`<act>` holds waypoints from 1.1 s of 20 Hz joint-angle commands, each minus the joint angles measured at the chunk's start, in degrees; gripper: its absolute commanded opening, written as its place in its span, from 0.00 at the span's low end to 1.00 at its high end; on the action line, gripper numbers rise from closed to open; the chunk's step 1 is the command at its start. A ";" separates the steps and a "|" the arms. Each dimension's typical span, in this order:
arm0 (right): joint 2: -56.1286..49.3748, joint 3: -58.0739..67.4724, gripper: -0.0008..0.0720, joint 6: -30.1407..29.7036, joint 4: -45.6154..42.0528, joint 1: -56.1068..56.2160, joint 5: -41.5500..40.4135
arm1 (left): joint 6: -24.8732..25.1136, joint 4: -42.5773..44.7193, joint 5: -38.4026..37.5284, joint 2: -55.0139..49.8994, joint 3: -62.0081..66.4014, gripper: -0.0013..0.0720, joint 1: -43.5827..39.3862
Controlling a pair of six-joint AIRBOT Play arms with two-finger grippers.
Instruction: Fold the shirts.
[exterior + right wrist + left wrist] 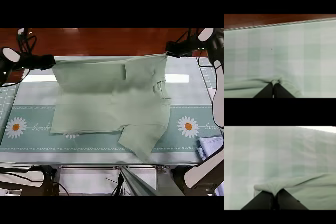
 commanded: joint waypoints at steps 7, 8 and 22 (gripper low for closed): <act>-1.33 0.00 0.03 -2.12 -0.46 -0.46 22.01 | 2.32 1.97 -20.83 -3.87 4.50 0.06 1.40; -0.50 0.00 0.03 -2.45 -0.72 -0.46 26.03 | 2.32 2.34 -25.57 -3.87 5.75 0.06 2.14; -4.39 -0.07 0.22 3.13 -4.76 2.51 33.97 | 0.33 2.23 -36.83 -10.10 6.43 0.10 2.86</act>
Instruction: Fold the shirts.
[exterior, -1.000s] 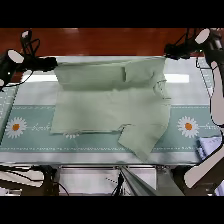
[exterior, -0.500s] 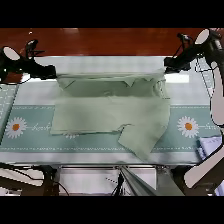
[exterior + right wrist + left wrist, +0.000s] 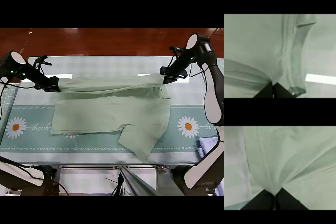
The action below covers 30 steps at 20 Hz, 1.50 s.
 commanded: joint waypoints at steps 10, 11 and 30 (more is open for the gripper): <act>12.04 -2.49 0.61 -5.40 -8.83 -9.03 14.23 | -5.29 4.96 -16.15 7.58 4.66 0.79 10.01; 14.82 -5.73 0.61 -6.01 -9.44 -10.80 14.14 | -5.16 4.94 -16.15 9.73 1.88 0.79 11.13; 38.77 -57.37 0.76 -20.59 19.39 -25.81 -11.45 | 7.89 -6.51 9.66 25.22 -46.75 0.79 19.21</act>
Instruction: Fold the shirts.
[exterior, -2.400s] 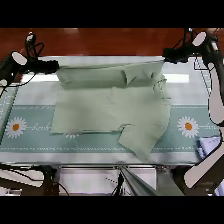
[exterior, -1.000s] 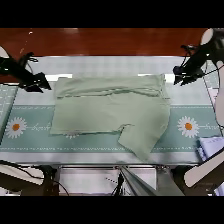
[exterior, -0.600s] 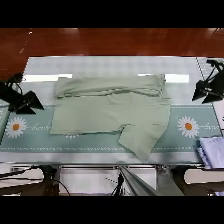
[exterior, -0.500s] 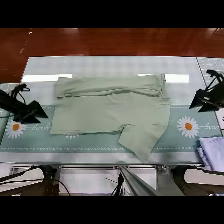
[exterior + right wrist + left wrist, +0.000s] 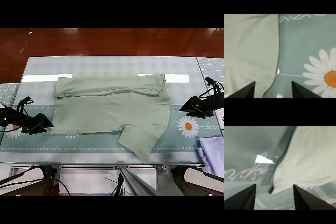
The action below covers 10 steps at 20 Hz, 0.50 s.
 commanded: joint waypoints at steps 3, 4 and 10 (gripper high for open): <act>0.42 -0.72 0.76 -0.81 1.81 -0.15 -1.99 | 2.73 -9.53 7.34 -5.05 -0.74 0.79 -2.27; 0.42 -0.72 0.76 -0.79 1.81 -0.15 -1.75 | 2.73 -11.19 7.32 -6.45 -0.74 0.79 -3.76; 0.55 -0.85 0.75 -1.27 0.68 -0.22 3.96 | 2.49 -11.93 5.05 -10.08 -0.72 0.06 -7.39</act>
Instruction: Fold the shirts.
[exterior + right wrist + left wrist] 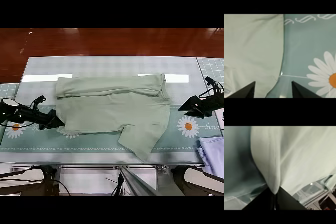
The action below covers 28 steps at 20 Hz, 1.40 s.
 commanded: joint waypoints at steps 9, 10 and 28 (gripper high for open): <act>13.90 -25.18 0.75 -2.08 4.28 -0.02 -8.00 | 1.60 -1.09 -1.01 -0.85 0.09 0.06 2.71; 13.88 -27.58 0.75 -2.14 5.35 -0.02 -9.86 | 1.62 -1.11 -1.42 -0.85 0.09 0.06 2.71; 14.38 -10.51 0.03 5.77 17.99 18.43 -40.63 | 6.93 -14.32 -5.70 0.57 18.99 0.06 2.64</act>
